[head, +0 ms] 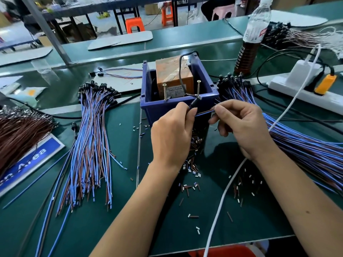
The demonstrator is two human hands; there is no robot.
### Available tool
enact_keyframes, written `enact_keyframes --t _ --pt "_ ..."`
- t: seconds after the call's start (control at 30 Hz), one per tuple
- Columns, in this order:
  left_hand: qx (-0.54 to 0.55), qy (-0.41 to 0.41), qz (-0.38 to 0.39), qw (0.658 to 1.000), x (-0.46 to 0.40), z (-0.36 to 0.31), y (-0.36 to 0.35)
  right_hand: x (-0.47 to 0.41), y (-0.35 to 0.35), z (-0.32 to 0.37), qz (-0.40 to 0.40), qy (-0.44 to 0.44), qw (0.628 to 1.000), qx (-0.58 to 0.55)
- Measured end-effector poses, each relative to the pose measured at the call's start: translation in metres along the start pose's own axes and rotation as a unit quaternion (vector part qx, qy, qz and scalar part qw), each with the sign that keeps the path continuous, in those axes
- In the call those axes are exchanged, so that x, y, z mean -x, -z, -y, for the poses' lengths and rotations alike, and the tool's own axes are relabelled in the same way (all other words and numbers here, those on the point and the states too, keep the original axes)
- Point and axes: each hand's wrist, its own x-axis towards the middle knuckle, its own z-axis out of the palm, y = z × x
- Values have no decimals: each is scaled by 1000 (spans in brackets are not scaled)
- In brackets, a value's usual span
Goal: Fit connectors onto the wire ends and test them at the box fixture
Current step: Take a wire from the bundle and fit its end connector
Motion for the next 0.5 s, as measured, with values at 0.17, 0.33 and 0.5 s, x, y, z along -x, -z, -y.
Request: enact_keyframes --t 0.17,0.33,0.5 --pt "68 -18 46 996 2 -1 -4 2 -4 1 13 1 1000 13" --pt "134 -19 50 990 4 0 -9 3 -5 4 2 4 1000 8" --pt "177 13 38 983 5 -1 -13 2 -5 2 -10 5 1000 -6"
